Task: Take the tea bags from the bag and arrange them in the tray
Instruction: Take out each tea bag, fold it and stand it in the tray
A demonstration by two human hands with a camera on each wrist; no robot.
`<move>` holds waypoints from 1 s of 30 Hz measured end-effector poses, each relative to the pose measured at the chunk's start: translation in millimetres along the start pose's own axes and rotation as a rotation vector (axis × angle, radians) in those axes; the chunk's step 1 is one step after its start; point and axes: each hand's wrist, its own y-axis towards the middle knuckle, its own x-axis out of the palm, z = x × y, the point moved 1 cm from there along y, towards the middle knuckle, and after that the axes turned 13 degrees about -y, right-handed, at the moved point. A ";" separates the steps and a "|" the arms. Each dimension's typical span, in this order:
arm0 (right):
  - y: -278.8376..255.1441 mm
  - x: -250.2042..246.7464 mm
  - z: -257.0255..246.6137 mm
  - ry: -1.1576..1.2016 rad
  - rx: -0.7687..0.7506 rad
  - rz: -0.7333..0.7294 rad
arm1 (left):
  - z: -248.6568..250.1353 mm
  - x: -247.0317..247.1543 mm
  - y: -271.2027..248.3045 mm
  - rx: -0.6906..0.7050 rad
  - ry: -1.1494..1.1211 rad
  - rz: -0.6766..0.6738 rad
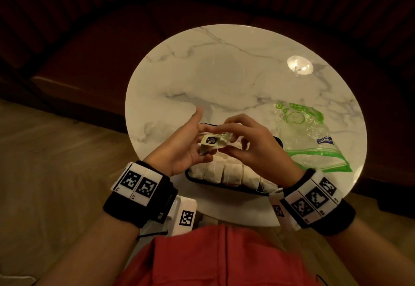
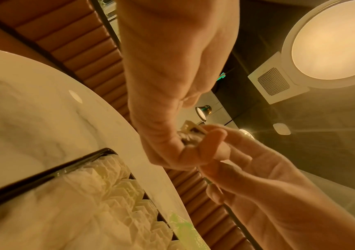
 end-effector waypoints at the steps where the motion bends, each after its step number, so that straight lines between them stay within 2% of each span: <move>1: 1.5 0.5 0.4 -0.002 -0.011 0.003 | -0.2 0.6 0.0 -0.008 -0.003 -0.021; 6: 4.5 -4.8 2.3 0.036 0.037 0.040 | 0.7 2.0 -5.4 0.034 0.057 -0.094; 9: 4.1 -8.0 3.5 0.018 0.078 0.072 | 1.6 -0.4 -7.9 0.155 0.213 -0.127; 12: 5.5 -11.1 4.2 0.027 0.099 0.116 | 2.1 -1.9 -6.5 0.326 0.424 -0.081; 15: 7.0 -12.3 5.0 0.037 0.136 0.111 | 3.2 -2.4 -3.9 0.434 0.522 -0.049; 20: 7.8 -12.6 6.8 0.098 0.177 0.088 | 4.7 -4.5 -2.2 0.428 0.560 -0.106; 30: 9.7 -20.6 6.9 0.533 0.341 0.111 | 2.9 -1.7 -4.2 0.394 0.462 -0.209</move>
